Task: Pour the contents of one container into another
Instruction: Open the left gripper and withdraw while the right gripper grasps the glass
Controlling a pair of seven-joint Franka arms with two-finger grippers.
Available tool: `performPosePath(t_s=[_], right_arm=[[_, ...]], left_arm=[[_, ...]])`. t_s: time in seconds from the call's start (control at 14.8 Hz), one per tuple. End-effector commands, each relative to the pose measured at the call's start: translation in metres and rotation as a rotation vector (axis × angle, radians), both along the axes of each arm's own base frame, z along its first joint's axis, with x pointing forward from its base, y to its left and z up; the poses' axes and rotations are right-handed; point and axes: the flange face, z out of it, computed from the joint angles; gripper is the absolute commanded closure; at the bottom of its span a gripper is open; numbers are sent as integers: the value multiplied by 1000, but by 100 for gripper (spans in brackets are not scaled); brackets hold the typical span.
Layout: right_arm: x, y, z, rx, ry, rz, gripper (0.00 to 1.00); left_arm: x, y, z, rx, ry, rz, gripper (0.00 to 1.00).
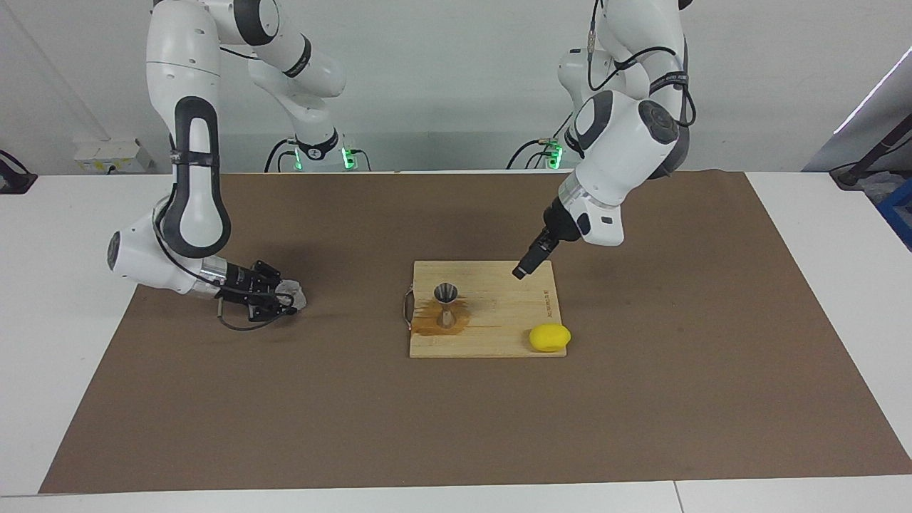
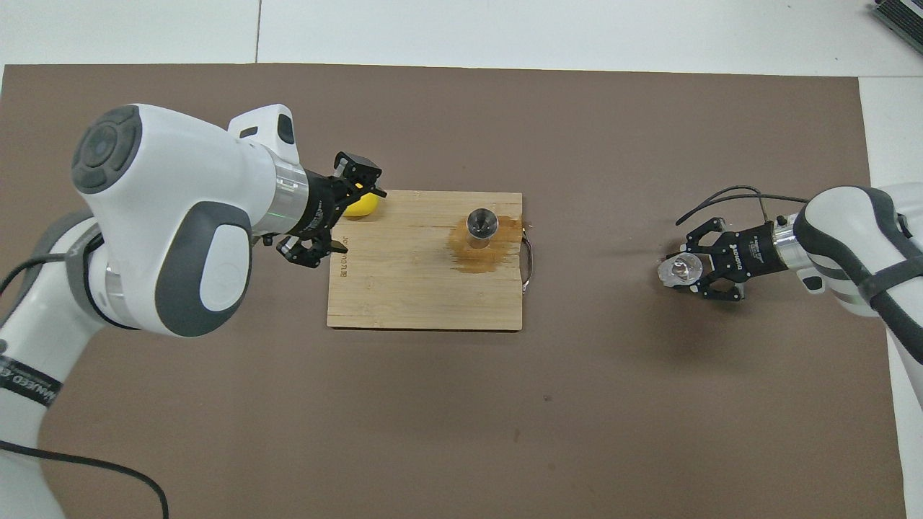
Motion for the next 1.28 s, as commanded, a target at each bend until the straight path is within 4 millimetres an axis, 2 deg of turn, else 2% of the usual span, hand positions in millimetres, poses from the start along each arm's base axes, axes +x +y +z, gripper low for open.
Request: performPosePath(t_s=[0.0, 0.07, 0.13, 0.2, 0.47, 0.61, 0.74, 0.94, 1.08, 1.21], right_arm=[[3, 5, 16, 10, -19, -36, 100], [8, 7, 26, 2, -17, -55, 100], [11, 18, 35, -5, -14, -62, 100], [15, 31, 46, -14, -12, -69, 100], [30, 82, 77, -70, -8, -126, 100], [37, 106, 90, -95, 3, -142, 100], [46, 136, 105, -148, 4, -164, 100], [55, 177, 123, -194, 11, -207, 100], [60, 193, 133, -227, 16, -236, 100], [66, 218, 143, -260, 14, -249, 100]], left_arm=[[-14, 38, 20, 117, -102, -222, 0], [-14, 59, 19, 163, -134, -310, 0], [-15, 71, 22, 191, -153, -391, 0], [-11, 87, 22, 217, -155, -451, 0], [-1, 175, 27, 260, -164, -637, 0], [0, 208, 32, 317, -163, -746, 0], [-2, 220, 45, 358, -149, -831, 0], [-14, 217, 64, 371, -106, -899, 0], [-19, 220, 81, 380, -59, -917, 0], [-21, 199, 106, 375, -59, -957, 0]])
